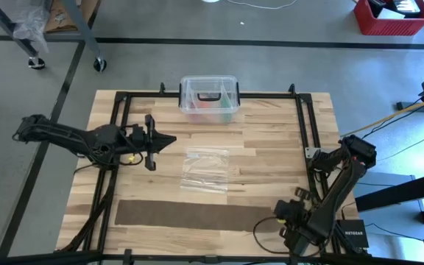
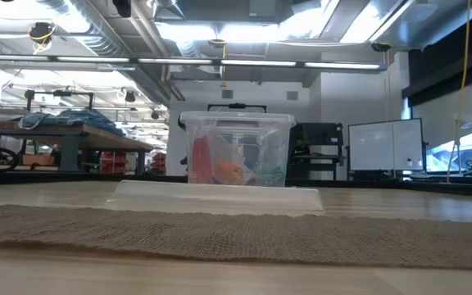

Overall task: Roll bandage
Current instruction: Roll the brown bandage

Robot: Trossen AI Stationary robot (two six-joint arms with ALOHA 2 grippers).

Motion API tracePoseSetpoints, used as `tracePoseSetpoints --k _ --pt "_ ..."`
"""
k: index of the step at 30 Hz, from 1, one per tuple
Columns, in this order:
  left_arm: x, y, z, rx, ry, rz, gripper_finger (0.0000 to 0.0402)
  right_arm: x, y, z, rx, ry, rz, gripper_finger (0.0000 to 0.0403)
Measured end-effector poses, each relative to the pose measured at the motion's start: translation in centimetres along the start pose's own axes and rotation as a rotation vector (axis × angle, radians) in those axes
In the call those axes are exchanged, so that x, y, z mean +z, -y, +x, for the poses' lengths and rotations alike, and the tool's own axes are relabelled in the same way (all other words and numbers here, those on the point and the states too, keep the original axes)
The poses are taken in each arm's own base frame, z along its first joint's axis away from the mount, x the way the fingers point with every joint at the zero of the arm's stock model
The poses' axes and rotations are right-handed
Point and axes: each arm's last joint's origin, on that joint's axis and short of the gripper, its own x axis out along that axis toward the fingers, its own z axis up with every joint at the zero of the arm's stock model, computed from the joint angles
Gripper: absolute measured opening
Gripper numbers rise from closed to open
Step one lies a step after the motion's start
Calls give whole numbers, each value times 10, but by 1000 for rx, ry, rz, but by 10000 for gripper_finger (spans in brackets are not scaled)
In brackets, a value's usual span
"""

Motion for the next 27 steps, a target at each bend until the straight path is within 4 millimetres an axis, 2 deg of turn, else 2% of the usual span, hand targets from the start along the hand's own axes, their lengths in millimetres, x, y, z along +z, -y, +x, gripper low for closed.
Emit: tracePoseSetpoints --k 5,10,16,21,24,27 --pt "2 13 27 -51 -59 40 4 25 -5 -31 15 306 -212 67" --pt "4 45 67 -137 -133 185 4 54 -1 -43 -29 427 -308 67" --pt "-6 85 110 -212 -208 252 4 81 2 -41 -63 491 -372 67" --pt "-24 100 134 -224 -240 281 7 93 -2 -40 -34 533 -381 67" --pt "-33 101 148 -204 -274 236 31 95 -4 -41 -33 560 -396 67" --pt "-41 105 159 -211 -296 203 73 95 -4 -41 -31 564 -396 67"
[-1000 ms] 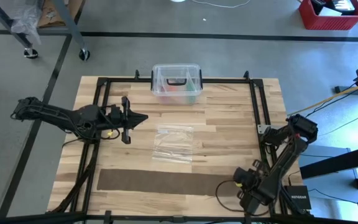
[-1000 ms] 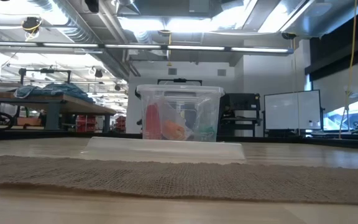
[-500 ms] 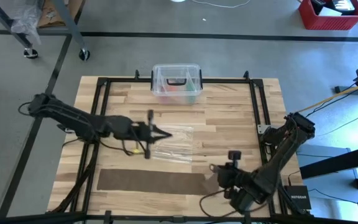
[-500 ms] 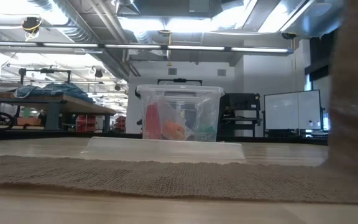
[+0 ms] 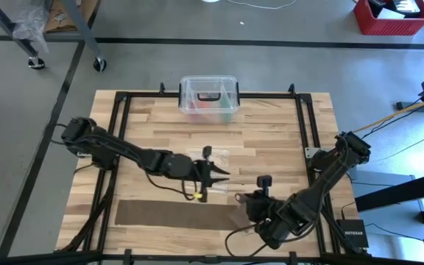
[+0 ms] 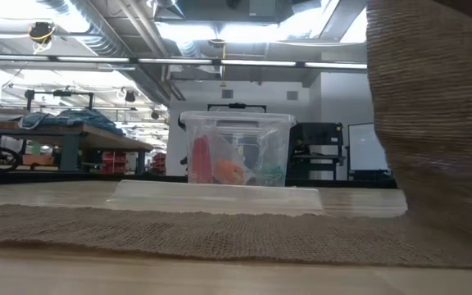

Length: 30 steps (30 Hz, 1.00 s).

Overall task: Roll bandage
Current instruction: Roll the brown bandage

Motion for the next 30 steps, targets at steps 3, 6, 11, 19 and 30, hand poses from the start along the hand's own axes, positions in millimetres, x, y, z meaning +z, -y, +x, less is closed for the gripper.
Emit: tracePoseSetpoints --k 3,6,11,19,30 --pt "-3 8 12 -87 -16 -17 116 0 0 0 3 -3 3 67" --pt "0 16 22 -128 -5 -2 145 1 2 2 5 -8 8 67" --pt "-4 21 36 -129 -23 3 157 2 5 6 6 -28 17 67" --pt "-6 19 36 -114 -35 13 137 2 5 6 16 -32 13 67" --pt "-10 18 37 -131 -75 52 118 5 7 10 40 -47 36 67"
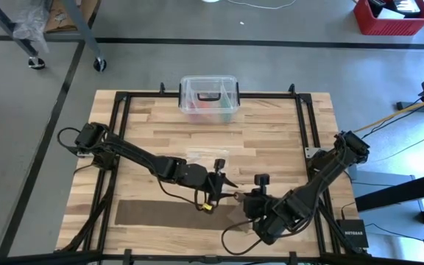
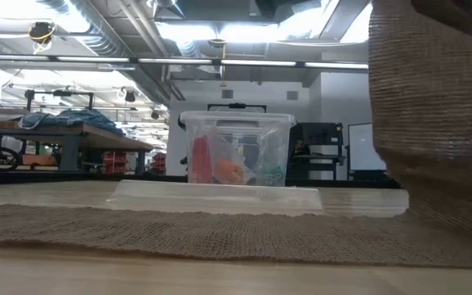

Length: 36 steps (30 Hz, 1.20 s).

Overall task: Roll bandage
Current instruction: Roll the brown bandage

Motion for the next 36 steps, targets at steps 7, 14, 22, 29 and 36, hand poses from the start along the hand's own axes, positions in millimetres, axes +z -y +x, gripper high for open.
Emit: tracePoseSetpoints --k 7,14,22,29,36 --pt "-11 3 8 -8 -38 47 117 10 13 15 103 -75 76 67" --pt "-14 1 8 -8 -60 53 117 16 20 17 126 -85 89 67" --pt "-16 3 10 -52 -53 125 68 25 25 13 149 -72 80 67" --pt "-15 3 11 -52 -48 147 11 25 26 13 209 -106 97 75" --pt "-5 2 2 45 -52 182 3 24 34 2 226 -195 198 121"
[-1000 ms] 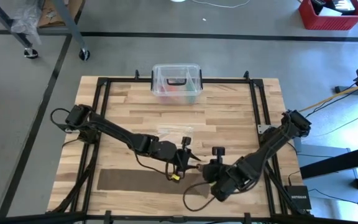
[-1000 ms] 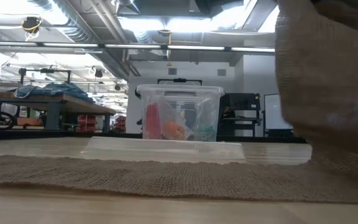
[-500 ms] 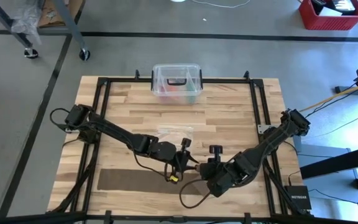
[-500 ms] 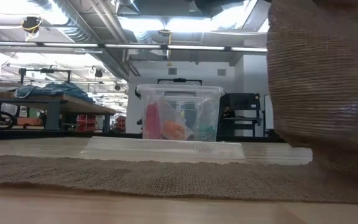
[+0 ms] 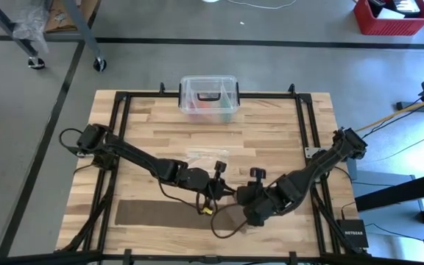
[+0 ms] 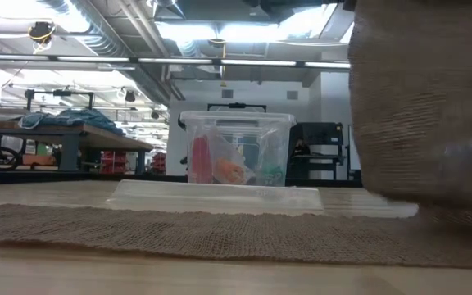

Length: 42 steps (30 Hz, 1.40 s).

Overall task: Roll bandage
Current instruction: Roll the brown bandage

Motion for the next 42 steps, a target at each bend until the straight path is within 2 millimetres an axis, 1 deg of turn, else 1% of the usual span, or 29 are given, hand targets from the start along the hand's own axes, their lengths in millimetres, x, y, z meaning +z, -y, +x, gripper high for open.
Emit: tracePoseSetpoints --k 4,8,10,14,17,20,22,24,26,28,31,33,36,39,42 --pt "9 0 -11 76 -14 30 3 -3 1 -24 -14 -56 23 151" --pt "21 1 -26 147 -28 62 2 -7 -9 -55 11 -26 15 169" --pt "26 2 -33 205 -42 87 2 -12 -17 -65 5 22 -10 173" --pt "35 10 -46 333 -82 165 2 -35 -31 -76 -85 143 -40 173" --pt "44 14 -57 356 -67 202 1 -57 -36 -77 -162 237 -23 170" --pt "50 17 -63 355 -39 212 1 -81 -36 -69 -233 351 36 167" --pt "54 18 -66 365 -28 226 1 -97 -34 -59 -248 403 91 166" --pt "56 18 -68 370 -18 237 1 -113 -31 -45 -240 467 160 165" --pt "58 18 -69 376 -7 249 1 -126 -30 -27 -201 522 219 165" --pt "60 18 -70 381 2 264 1 -133 -30 -8 -134 553 281 165" --pt "60 18 -70 391 3 273 1 -135 -31 20 -20 589 329 165" --pt "60 17 -70 423 -23 292 2 -134 -30 33 52 598 331 165" --pt "59 16 -71 456 -50 314 1 -129 -24 46 141 606 340 165" --pt "59 17 -71 457 -66 342 2 -126 -15 60 154 604 343 165" --pt "58 17 -73 514 -117 366 1 -117 -11 63 180 637 351 165"
